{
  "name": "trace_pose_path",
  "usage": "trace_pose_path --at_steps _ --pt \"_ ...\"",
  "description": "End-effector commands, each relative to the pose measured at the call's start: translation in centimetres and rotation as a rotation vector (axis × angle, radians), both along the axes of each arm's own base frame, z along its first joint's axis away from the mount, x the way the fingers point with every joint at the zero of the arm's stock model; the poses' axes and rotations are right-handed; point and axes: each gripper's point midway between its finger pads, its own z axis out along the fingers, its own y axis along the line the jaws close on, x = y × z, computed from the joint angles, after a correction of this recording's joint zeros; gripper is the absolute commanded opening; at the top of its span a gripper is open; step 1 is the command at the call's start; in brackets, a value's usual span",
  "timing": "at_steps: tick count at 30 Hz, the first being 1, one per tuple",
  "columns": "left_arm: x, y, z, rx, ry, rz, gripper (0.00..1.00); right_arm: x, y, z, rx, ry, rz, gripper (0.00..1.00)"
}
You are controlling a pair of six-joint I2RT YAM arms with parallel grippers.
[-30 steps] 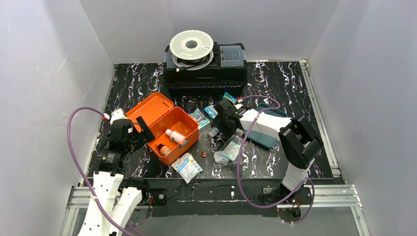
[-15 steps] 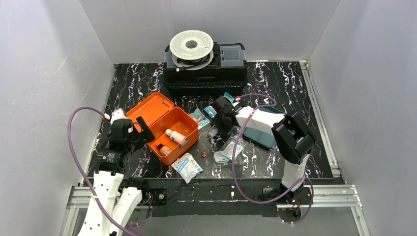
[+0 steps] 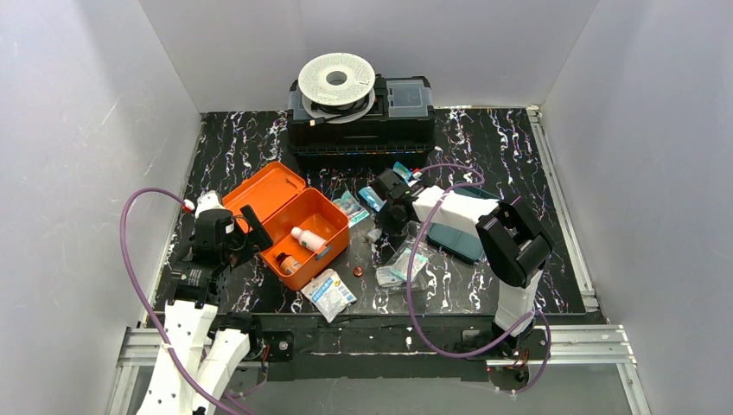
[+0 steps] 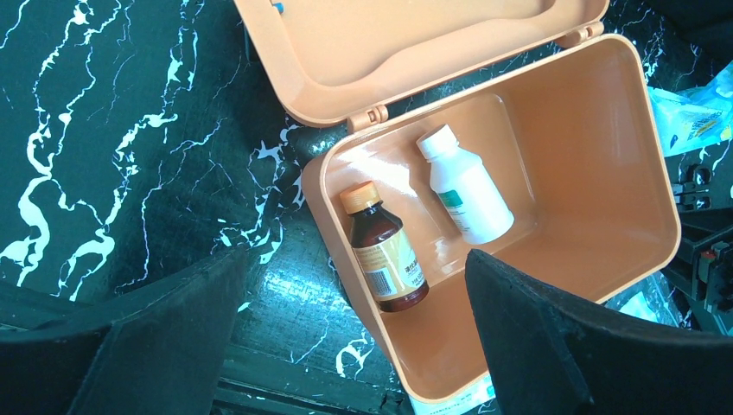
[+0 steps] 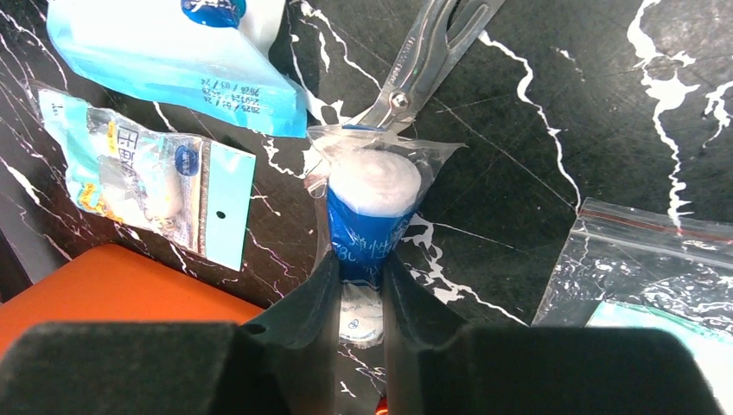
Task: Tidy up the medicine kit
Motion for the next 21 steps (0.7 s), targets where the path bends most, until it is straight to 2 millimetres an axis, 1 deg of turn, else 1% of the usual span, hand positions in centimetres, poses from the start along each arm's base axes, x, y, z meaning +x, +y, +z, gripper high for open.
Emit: trace_pose_path --at_steps 1,5,8,11,16,18,21 --pt "0.0 0.1 -0.1 0.006 0.002 -0.002 0.98 1.1 0.2 1.3 -0.019 -0.036 0.018 0.19" --pt "0.0 0.1 -0.1 0.008 0.001 -0.001 0.98 1.3 0.3 3.2 -0.016 -0.081 0.063 0.01" --pt "0.0 0.1 -0.1 0.008 0.000 0.000 0.98 1.4 -0.2 5.3 -0.017 -0.133 0.091 0.01" --pt "0.0 0.2 0.0 0.008 -0.003 0.000 0.98 1.1 -1.1 7.6 -0.035 -0.180 0.134 0.01" --pt "0.0 0.1 0.1 0.005 -0.010 -0.003 0.98 0.1 -3.8 10.1 -0.105 -0.247 0.206 0.01" --pt "-0.1 0.1 0.1 0.004 -0.012 -0.004 0.98 -0.2 -5.4 11.0 -0.140 -0.269 0.224 0.01" --pt "-0.1 0.0 0.2 -0.001 -0.018 -0.005 0.98 -0.6 -8.3 12.2 -0.197 -0.295 0.236 0.01"
